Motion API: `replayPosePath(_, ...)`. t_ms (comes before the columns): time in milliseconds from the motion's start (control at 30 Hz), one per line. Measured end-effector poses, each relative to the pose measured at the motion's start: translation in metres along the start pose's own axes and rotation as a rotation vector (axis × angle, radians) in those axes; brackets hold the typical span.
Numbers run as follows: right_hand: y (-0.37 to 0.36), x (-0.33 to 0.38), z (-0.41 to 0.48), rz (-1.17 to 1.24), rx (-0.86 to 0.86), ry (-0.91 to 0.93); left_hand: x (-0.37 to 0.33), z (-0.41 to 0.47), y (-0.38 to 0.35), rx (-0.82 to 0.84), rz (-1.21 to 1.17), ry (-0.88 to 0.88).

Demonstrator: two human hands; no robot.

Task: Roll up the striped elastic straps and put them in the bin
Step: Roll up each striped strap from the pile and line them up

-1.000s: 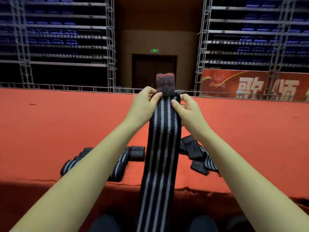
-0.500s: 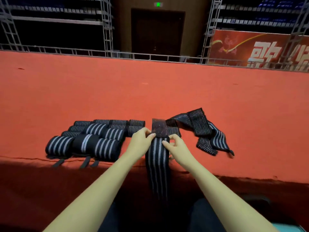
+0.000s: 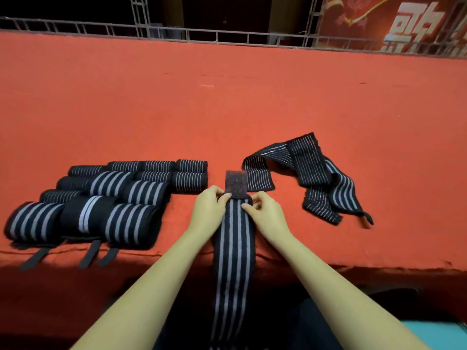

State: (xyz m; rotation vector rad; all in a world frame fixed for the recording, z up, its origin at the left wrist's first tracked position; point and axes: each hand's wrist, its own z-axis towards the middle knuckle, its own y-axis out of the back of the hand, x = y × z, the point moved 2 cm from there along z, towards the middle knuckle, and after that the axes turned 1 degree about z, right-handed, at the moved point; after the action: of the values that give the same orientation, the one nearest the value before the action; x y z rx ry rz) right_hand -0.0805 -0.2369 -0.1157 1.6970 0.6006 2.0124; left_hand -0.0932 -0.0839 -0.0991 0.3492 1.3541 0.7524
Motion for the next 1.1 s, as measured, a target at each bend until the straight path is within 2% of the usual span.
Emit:
replayPosePath(400,-0.011,-0.004,0.028,-0.181,0.009,0.054,0.018,0.025,-0.017,-0.041,0.179,-0.042)
replayPosePath(600,-0.006,-0.006,0.038,-0.149,0.055,0.054,0.021,0.023,-0.019,-0.069,0.376,-0.064)
replayPosePath(700,0.017,-0.013,0.051,-0.158,-0.018,0.074,0.013,0.024,-0.019,-0.099,0.442,-0.109)
replayPosePath(867,0.088,-0.048,0.078,-0.489,-0.260,0.110,-0.022,0.031,-0.041,-0.032,0.394,-0.238)
replayPosePath(933,0.111,-0.067,0.085,-0.582,-0.243,0.042,-0.037,0.041,-0.059,0.045,0.373,-0.259)
replayPosePath(1033,0.128,-0.085,0.087,-0.659,-0.128,-0.042,-0.047,0.056,-0.087,0.176,0.446,-0.234)
replayPosePath(1100,0.131,-0.089,0.087,-0.741,-0.124,-0.029,-0.048,0.063,-0.098,0.179,0.460,-0.211)
